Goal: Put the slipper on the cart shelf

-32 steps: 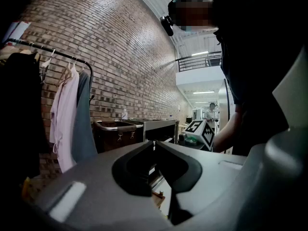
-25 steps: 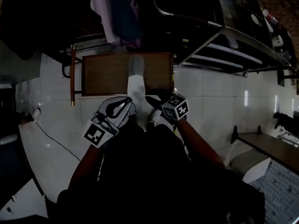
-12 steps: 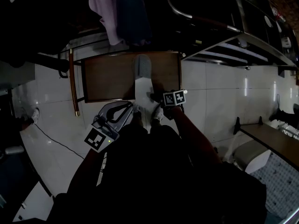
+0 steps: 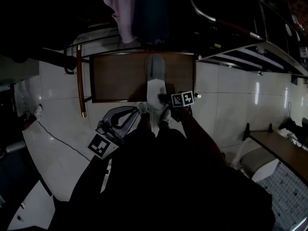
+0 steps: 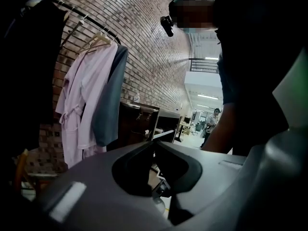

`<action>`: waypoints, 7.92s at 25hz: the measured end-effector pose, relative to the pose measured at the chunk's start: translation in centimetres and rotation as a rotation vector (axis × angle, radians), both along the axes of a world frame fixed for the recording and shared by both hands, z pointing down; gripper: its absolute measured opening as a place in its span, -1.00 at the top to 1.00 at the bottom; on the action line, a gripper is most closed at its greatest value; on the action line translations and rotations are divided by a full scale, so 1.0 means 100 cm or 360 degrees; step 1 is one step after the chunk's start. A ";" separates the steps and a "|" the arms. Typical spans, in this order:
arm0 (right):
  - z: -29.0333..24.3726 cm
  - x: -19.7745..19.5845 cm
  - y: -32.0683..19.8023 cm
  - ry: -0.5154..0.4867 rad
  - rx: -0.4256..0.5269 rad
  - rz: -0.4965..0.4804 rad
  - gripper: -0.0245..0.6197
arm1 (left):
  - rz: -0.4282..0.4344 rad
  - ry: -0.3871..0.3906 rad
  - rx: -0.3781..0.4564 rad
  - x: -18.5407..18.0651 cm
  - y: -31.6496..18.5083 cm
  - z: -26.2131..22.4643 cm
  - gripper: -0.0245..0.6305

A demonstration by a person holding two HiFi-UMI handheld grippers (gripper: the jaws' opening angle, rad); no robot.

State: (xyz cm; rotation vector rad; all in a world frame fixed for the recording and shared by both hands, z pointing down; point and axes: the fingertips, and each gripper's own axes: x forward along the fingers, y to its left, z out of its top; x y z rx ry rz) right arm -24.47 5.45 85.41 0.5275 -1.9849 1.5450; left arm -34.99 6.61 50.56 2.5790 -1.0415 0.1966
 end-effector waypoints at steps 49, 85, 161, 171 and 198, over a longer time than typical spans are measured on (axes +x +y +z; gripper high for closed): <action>-0.510 0.085 -0.026 -0.0491 0.2099 0.0258 0.72 | 0.0095 0.0083 0.0411 0.100 -0.012 -0.127 0.93; -0.453 0.278 0.004 0.0072 0.1990 0.0915 0.73 | 0.0778 0.0092 0.0505 0.264 -0.016 -0.102 0.92; -0.174 0.489 -0.304 -0.0369 0.0607 0.0610 0.72 | 0.0359 -0.0046 0.0476 0.581 -0.273 -0.028 0.92; -0.171 0.483 -0.362 -0.0408 0.0647 0.0642 0.72 | 0.0236 -0.0064 0.0437 0.577 -0.307 -0.018 0.93; -0.173 0.489 -0.461 0.0214 0.1371 0.0533 0.18 | 0.0238 -0.0173 0.0577 0.576 -0.314 -0.023 0.92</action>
